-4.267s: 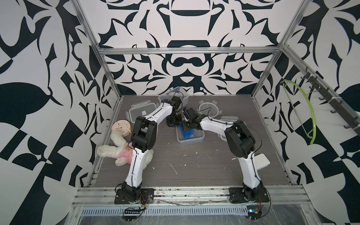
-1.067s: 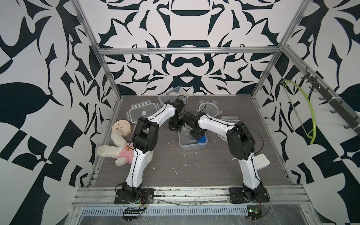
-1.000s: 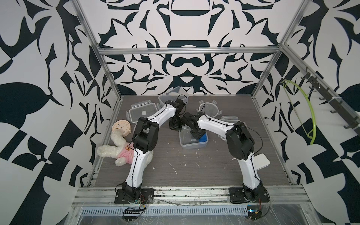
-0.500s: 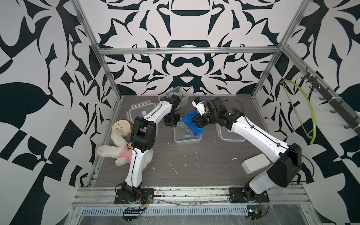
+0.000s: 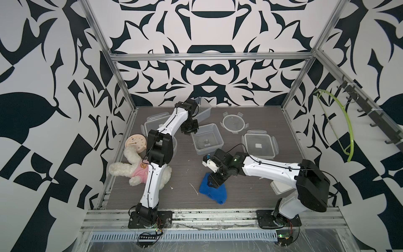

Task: Wipe the insides of the lunch boxes
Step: Place the cleaning item at the center of the board.

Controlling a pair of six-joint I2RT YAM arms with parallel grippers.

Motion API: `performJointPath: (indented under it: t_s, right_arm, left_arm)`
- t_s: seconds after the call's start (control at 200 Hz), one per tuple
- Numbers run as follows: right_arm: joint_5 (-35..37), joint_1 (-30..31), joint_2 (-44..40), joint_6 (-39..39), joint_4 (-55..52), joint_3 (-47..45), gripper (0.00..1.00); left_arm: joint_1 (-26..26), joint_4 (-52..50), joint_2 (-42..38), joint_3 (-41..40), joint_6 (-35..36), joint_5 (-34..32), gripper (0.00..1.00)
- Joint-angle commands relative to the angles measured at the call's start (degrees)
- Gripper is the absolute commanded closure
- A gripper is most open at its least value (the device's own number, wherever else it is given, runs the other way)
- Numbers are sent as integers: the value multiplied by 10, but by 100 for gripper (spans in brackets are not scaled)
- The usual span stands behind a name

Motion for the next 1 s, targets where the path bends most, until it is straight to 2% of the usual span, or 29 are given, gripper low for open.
performJointPath:
  t_s: [0.0, 0.14, 0.285, 0.39, 0.465, 0.515, 0.545, 0.685, 0.795, 0.85, 0.915, 0.965, 0.97, 0.975, 0.98, 0.985, 0.995]
  right_arm:
    - [74, -4, -19, 31, 67, -17, 0]
    - [188, -4, -37, 35, 51, -22, 0]
    - [293, -8, -106, 12, 49, -28, 0]
    - [255, -46, -144, -10, 48, -17, 0]
    - [148, -95, -156, -12, 57, -9, 0]
    - [43, -132, -151, -17, 70, -2, 0]
    - [18, -147, -146, -18, 65, 10, 0]
    - [67, -143, -107, -56, 16, 59, 0]
    - [125, -152, -135, -52, 67, 26, 4]
    - [162, -159, -156, -55, 112, -8, 0]
    - [239, -164, -165, -59, 144, -29, 0]
    - [326, -171, -162, -59, 162, -36, 0]
    - [334, -172, -161, -59, 163, -37, 0]
    - [340, -174, -160, -60, 164, -37, 0]
    - [346, -175, -159, -60, 165, -38, 0]
    - [352, -176, -159, -60, 165, -38, 0]
    - [366, -179, -157, -61, 167, -38, 0]
  left_arm:
    - [-1, -10, -29, -17, -3, 10, 62]
    - [-2, 2, -77, -65, -8, 10, 62]
    - [-2, 28, -154, -131, -10, 10, 62]
    - [-2, 45, -210, -166, -13, 2, 61]
    - [-1, 49, -240, -181, -14, -5, 59]
    - [-1, 53, -256, -189, -15, -8, 58]
    - [-1, 54, -264, -193, -17, -9, 58]
    - [-1, 56, -287, -208, -22, -8, 58]
    - [-1, 64, -327, -229, -21, -12, 63]
    - [-1, 93, -368, -262, -20, -31, 62]
    - [1, 135, -429, -308, -25, -80, 55]
    - [6, 176, -483, -351, -32, -144, 48]
    - [7, 182, -489, -355, -34, -151, 43]
    - [7, 186, -495, -359, -35, -159, 31]
    - [7, 191, -500, -366, -35, -168, 16]
    - [7, 195, -505, -371, -35, -176, 8]
    - [8, 201, -517, -378, -37, -192, 2]
